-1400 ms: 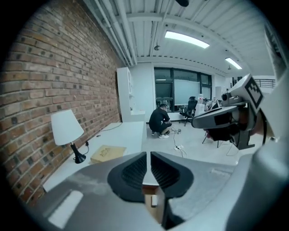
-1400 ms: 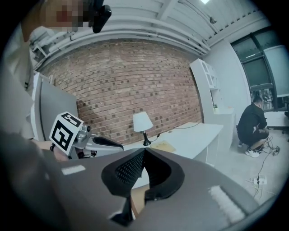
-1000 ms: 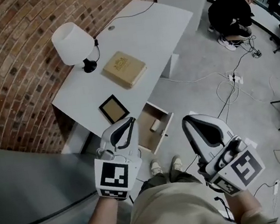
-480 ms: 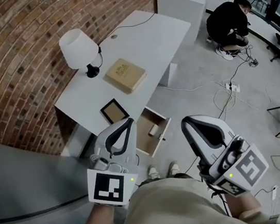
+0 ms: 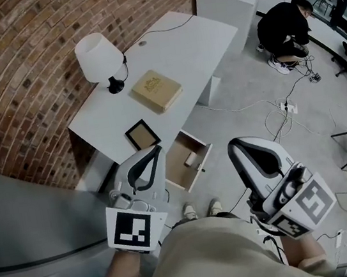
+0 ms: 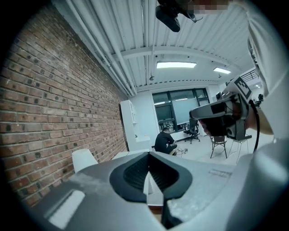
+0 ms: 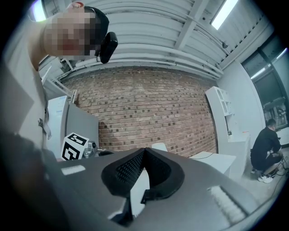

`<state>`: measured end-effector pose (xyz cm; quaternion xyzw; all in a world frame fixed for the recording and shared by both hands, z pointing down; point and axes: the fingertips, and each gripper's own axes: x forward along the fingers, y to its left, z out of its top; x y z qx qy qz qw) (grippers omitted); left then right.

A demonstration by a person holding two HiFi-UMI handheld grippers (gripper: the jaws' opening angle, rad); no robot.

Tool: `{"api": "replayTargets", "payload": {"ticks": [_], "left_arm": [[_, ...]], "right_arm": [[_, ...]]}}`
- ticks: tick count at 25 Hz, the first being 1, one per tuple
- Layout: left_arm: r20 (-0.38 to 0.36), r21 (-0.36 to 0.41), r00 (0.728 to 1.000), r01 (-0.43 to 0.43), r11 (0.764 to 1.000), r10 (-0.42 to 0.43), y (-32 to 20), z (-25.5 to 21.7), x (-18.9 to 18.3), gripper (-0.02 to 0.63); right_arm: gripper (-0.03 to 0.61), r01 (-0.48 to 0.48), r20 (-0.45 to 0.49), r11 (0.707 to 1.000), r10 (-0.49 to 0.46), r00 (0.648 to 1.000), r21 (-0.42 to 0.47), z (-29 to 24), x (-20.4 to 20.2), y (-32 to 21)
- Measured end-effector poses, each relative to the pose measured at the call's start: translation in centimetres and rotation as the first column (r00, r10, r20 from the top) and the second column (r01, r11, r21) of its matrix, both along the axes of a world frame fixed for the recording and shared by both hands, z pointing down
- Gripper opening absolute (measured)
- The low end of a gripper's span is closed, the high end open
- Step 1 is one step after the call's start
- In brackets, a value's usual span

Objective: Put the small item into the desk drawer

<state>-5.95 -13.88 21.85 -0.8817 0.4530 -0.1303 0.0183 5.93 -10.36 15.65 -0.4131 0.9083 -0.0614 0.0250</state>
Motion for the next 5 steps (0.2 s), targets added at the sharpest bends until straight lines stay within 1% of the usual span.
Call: {"api": "replayTargets", "payload": {"ticks": [5], "left_arm": [[-0.006, 0.006, 1.000, -0.003, 1.000, 0.003, -0.03, -0.31, 0.20, 0.003]], "right_arm": [[0.003, 0.002, -0.004, 1.000, -0.002, 1.000, -0.001, 0.08, -0.08, -0.31]]}}
